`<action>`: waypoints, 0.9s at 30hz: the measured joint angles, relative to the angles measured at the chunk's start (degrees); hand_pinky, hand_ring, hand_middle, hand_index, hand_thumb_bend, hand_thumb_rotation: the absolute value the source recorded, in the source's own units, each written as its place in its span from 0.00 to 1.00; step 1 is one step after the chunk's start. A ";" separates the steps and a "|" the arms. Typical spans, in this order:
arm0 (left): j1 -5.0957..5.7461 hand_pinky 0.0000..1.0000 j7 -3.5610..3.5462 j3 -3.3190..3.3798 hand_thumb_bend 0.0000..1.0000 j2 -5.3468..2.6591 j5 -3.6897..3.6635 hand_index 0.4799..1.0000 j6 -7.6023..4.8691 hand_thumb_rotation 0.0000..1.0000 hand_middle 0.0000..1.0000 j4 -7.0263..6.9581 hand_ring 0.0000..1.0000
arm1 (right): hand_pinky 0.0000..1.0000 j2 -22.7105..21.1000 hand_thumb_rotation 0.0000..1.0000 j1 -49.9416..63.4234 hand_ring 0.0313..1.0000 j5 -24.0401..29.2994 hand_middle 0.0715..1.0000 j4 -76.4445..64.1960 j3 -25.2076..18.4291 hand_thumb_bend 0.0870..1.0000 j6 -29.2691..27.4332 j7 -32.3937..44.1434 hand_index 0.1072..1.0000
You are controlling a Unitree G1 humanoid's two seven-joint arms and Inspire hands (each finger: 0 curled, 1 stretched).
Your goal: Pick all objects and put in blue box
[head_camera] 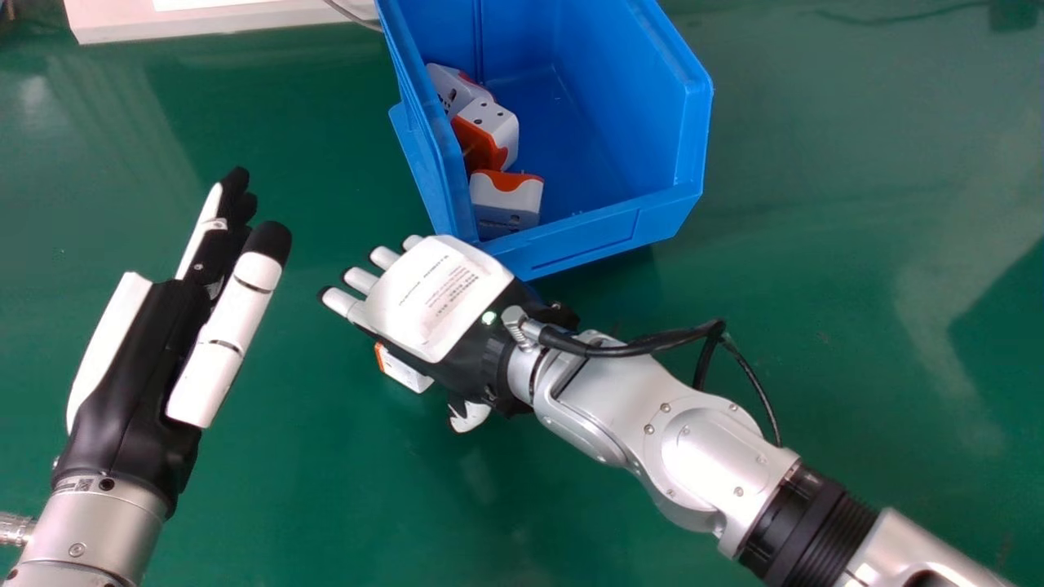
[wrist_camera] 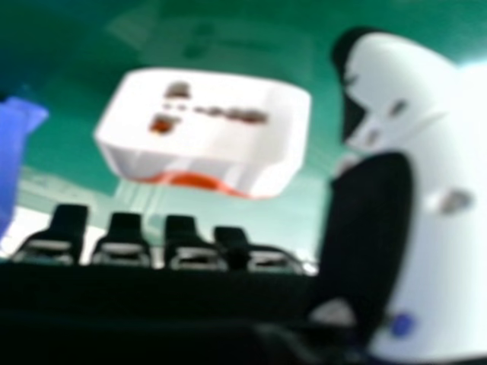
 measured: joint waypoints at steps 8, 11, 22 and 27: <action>0.37 1.00 0.04 -0.24 0.52 -0.21 0.19 1.00 0.02 1.00 1.00 -0.47 1.00 | 0.99 0.07 0.16 -0.19 1.00 -0.29 1.00 0.25 1.56 0.44 0.61 -0.05 0.99; 0.59 1.00 0.12 -0.34 0.52 -0.36 0.21 1.00 0.18 1.00 1.00 -0.74 1.00 | 0.99 0.07 0.17 -0.25 1.00 -0.40 1.00 0.24 2.34 0.45 0.62 -0.08 0.98; 1.16 1.00 0.85 -1.42 0.56 -1.20 0.54 1.00 2.55 1.00 1.00 -3.03 1.00 | 0.98 -0.46 0.19 -1.48 1.00 -1.64 1.00 0.23 4.11 0.42 -0.34 0.30 0.97; 1.25 1.00 1.22 -1.91 0.57 -1.21 1.39 1.00 2.65 1.00 1.00 -3.28 1.00 | 0.96 -0.50 0.19 -1.93 0.99 -1.49 1.00 0.23 4.49 0.41 -1.36 0.41 0.96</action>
